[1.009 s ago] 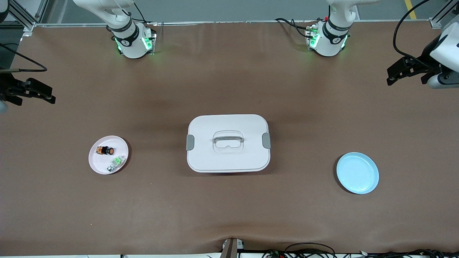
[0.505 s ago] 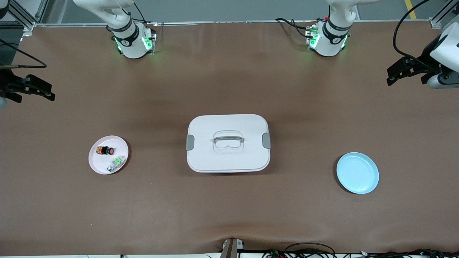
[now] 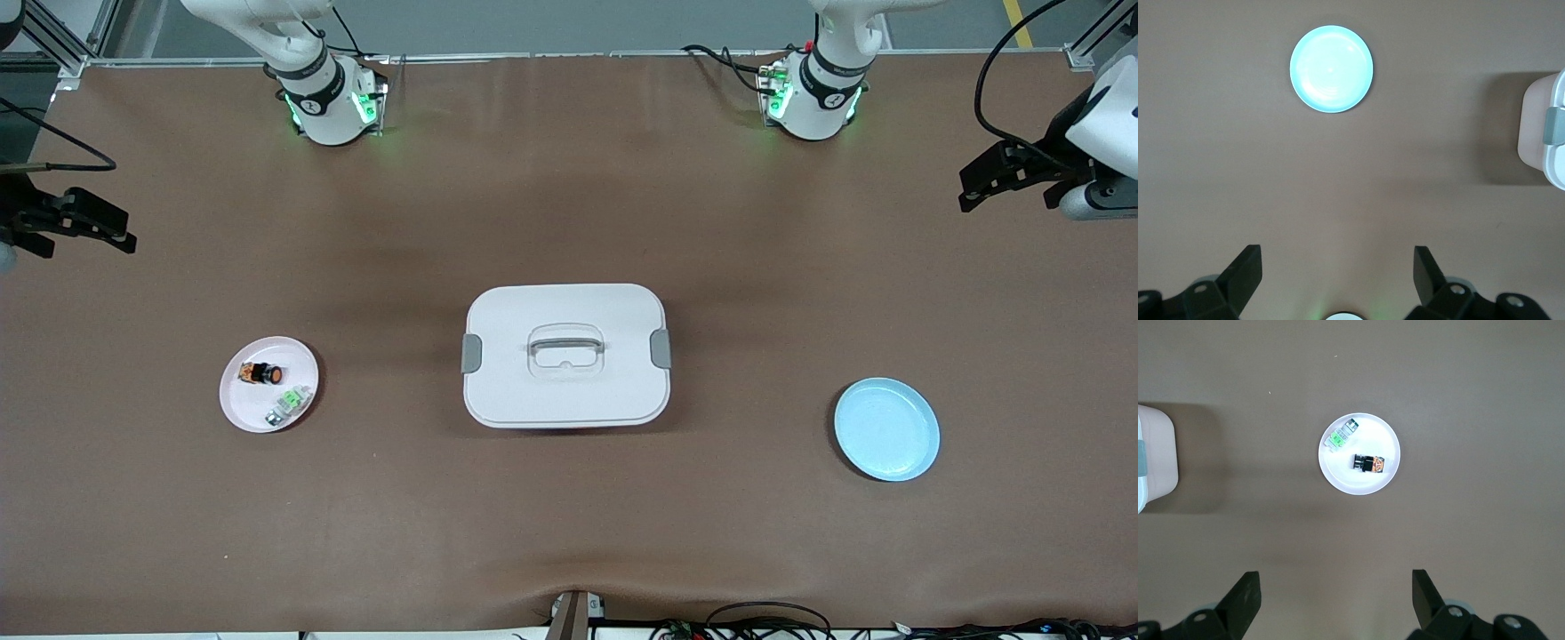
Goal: Transfer orange switch to right arm and place
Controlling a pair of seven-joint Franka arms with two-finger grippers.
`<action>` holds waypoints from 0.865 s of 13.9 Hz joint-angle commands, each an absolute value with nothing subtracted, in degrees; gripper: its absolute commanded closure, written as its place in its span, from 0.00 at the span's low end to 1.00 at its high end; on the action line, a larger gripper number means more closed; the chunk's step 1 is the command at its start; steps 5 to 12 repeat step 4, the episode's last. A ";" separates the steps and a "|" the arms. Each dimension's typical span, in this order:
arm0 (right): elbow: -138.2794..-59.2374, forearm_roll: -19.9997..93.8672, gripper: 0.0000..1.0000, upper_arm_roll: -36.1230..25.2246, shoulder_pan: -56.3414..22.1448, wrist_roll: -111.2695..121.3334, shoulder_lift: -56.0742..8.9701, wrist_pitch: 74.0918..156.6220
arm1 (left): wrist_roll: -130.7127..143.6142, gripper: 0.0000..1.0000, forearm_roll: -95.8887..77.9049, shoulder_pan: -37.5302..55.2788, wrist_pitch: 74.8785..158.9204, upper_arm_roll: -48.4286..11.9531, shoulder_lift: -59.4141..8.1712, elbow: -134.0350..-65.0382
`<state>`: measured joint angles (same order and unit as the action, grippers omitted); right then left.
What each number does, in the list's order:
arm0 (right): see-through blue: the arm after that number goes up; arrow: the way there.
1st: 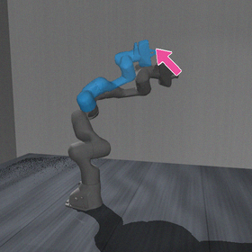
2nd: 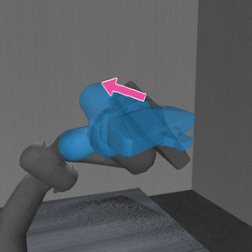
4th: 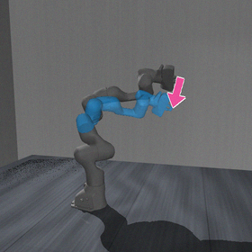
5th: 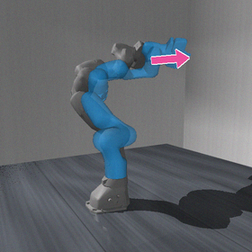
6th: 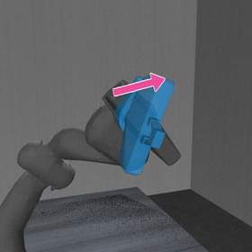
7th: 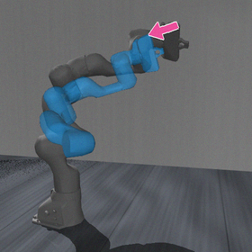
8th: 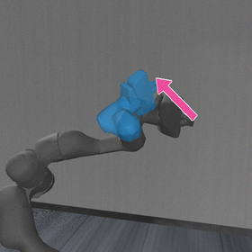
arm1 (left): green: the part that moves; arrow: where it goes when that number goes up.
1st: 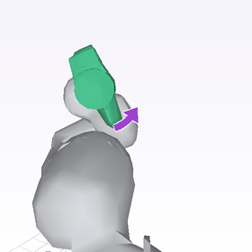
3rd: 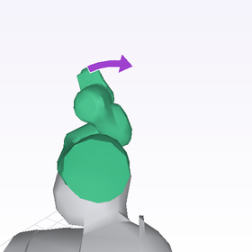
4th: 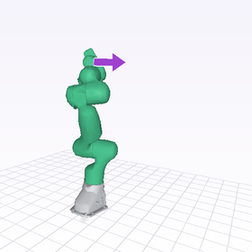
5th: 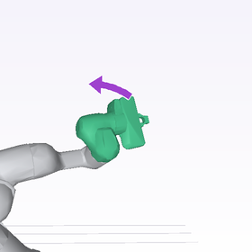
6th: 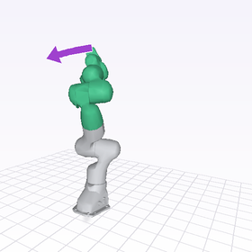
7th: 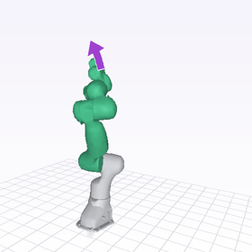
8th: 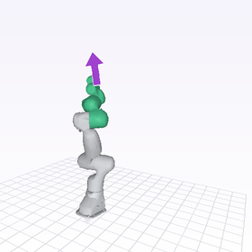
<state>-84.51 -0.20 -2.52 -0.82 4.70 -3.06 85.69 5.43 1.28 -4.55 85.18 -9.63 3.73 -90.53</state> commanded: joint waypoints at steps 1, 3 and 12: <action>-86.13 0.17 0.00 -3.08 -0.71 5.01 -1.23 86.05 | 3.34 0.00 1.94 -4.83 84.81 -9.58 4.57 -90.27; -85.96 0.26 0.00 -2.99 -0.70 4.92 -1.14 86.04 | 3.25 0.00 1.93 -4.83 84.73 -9.49 4.48 -90.00; -85.87 1.22 0.00 -2.99 -0.62 4.66 -1.14 85.87 | 3.34 0.00 1.93 -4.83 84.73 -9.49 4.48 -89.91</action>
